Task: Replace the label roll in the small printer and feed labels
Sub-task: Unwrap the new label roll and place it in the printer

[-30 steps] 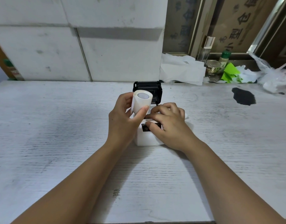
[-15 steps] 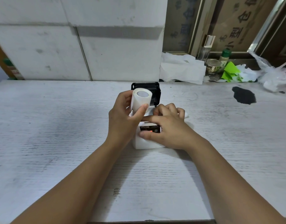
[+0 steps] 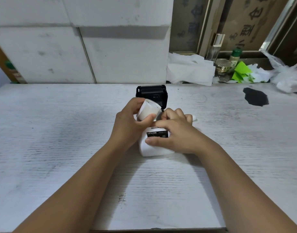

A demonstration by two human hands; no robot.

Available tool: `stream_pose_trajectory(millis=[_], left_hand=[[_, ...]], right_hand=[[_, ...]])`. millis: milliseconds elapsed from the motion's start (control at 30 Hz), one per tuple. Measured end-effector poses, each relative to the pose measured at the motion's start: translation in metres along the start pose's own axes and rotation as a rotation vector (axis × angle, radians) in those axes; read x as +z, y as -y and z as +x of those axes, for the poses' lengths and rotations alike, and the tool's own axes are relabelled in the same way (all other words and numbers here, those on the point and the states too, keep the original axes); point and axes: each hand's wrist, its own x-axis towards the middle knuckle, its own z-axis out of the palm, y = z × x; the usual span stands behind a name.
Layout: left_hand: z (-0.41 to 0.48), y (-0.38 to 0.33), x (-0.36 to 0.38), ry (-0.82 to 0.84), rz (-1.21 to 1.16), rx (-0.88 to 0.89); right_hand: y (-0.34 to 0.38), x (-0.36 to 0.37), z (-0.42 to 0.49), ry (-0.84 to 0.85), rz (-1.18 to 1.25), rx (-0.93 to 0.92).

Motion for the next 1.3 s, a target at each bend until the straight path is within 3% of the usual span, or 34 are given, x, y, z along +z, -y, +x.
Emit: stream_pose_trajectory(millis=[200, 400, 667, 933, 1300], left_hand=[[0.002, 0.000, -0.004, 0.074, 0.050, 0.031], [-0.001, -0.001, -0.005, 0.098, 0.099, 0.030], [0.002, 0.000, -0.008, 0.148, 0.108, 0.025], [0.001, 0.000, -0.008, 0.177, 0.115, 0.022], [0.003, -0.002, -0.005, 0.324, 0.159, 0.127]], right_hand=[[-0.005, 0.004, 0.003, -0.218, 0.066, 0.027], [-0.008, 0.011, 0.005, -0.384, 0.418, 0.103], [-0.009, 0.011, 0.010, -0.383, 0.838, 0.204], [-0.009, 0.013, 0.015, -0.392, 0.890, 0.329], [-0.013, 0.015, 0.018, -0.379, 0.888, 0.299]])
